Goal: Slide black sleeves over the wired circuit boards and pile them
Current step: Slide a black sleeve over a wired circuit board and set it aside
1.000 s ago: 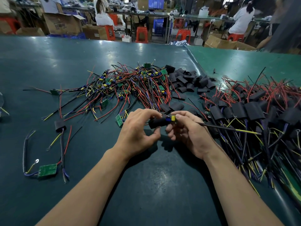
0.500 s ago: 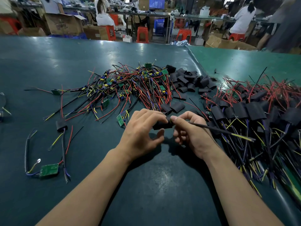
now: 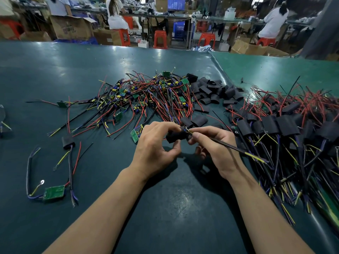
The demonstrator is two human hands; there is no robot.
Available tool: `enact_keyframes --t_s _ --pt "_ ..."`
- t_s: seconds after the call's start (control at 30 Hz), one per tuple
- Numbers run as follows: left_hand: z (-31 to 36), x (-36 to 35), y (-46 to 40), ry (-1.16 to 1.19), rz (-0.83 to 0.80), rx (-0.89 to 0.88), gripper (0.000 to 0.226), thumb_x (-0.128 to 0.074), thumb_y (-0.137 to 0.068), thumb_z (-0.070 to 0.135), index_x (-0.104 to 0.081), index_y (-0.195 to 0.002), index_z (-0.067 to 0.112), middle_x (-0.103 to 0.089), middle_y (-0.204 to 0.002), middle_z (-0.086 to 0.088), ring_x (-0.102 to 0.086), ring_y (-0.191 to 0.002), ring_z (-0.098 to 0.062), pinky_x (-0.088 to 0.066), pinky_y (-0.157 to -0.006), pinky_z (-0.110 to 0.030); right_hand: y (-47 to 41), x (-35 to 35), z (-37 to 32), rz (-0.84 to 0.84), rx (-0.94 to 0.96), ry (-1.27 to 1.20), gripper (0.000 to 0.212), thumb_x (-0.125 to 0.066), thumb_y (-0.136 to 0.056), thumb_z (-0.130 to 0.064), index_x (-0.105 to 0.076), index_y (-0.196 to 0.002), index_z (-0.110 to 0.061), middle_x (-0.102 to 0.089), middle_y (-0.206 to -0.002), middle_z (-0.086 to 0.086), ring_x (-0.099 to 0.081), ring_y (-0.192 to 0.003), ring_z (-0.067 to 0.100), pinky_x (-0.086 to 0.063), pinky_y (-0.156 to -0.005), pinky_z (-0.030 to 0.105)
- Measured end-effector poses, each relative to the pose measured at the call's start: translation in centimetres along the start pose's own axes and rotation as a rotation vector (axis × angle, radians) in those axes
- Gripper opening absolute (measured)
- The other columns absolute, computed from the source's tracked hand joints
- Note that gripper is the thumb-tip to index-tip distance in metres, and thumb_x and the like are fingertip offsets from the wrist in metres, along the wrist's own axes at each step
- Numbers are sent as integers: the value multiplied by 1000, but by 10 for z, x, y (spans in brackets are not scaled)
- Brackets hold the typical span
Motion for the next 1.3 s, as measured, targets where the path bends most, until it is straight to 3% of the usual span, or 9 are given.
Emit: enact_keyframes --t_s 0.27,0.43,0.57,0.67,0.73,0.87,1.03,1.17,1.3 --pt "6 -6 1 -40 -54 -74 28 -76 -70 9 -67 -97 9 -70 -104 1 -65 -93 -24 -48 -81 -49 -1 0 0 9 53 140 14 -70 -88 -2 -75 -88 -15 -69 -67 8 -59 -51 14 -44 -45 21" --pt "8 -5 0 -10 -39 -80 27 -77 -71 7 -67 -95 9 -70 -105 2 -64 -96 -21 -48 -82 -47 -2 -13 23 -63 -132 -33 20 -72 -87 -21 -64 -105 -17 -68 -75 9 -57 -48 14 -44 -39 23" --pt "10 -12 1 40 -102 -92 34 -77 -71 5 -67 -104 9 -69 -116 3 -63 -106 -18 -47 -89 -45 0 -17 18 -135 -81 107 8 -68 -92 -16 -74 -91 -22 -69 -71 6 -56 -49 12 -45 -43 22" --pt "7 -2 -1 25 -8 -76 35 -72 -72 2 -67 -107 6 -68 -116 -1 -63 -107 -22 -48 -90 -48 -4 6 5 68 -32 25 10 -67 -92 -11 -74 -85 -15 -70 -68 7 -56 -47 13 -47 -43 22" --pt "2 12 -1 -21 113 -45 29 -66 -75 2 -67 -104 6 -68 -107 -2 -62 -100 -25 -48 -87 -47 -6 39 0 303 -21 -250 10 -65 -92 -9 -71 -85 -13 -72 -72 7 -64 -53 15 -50 -45 21" --pt "-17 31 1 -282 251 122 20 -64 -78 13 -68 -98 11 -67 -97 -2 -58 -95 -28 -42 -83 -41 -3 82 12 536 -82 -763 4 -61 -95 -8 -63 -96 -5 -75 -88 9 -74 -75 18 -55 -56 17" --pt "-82 37 20 -675 54 667 33 -65 -81 32 -62 -110 16 -55 -114 -13 -46 -109 -35 -36 -88 -44 -2 44 19 324 -216 -579 14 -58 -96 -15 -66 -102 -5 -75 -90 10 -73 -74 22 -56 -54 22" --pt "-99 29 31 -577 -34 800 35 -58 -87 33 -58 -117 15 -59 -116 -13 -55 -106 -35 -42 -88 -42 -2 40 15 287 -206 -495 15 -55 -97 -15 -66 -103 -7 -73 -83 5 -69 -64 19 -52 -50 22" --pt "-85 39 24 -351 172 704 27 -64 -86 27 -64 -112 17 -68 -106 -4 -62 -97 -27 -43 -83 -34 -1 36 10 273 -167 -350 14 -53 -96 -8 -67 -98 -8 -70 -73 6 -64 -54 18 -49 -45 23"
Point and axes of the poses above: each hand's wrist, its own y-axis away from the middle knuckle, its own x-axis out of the back of the hand, z = x × y, the point moved 10 cm from there along -y, towards the middle knuckle
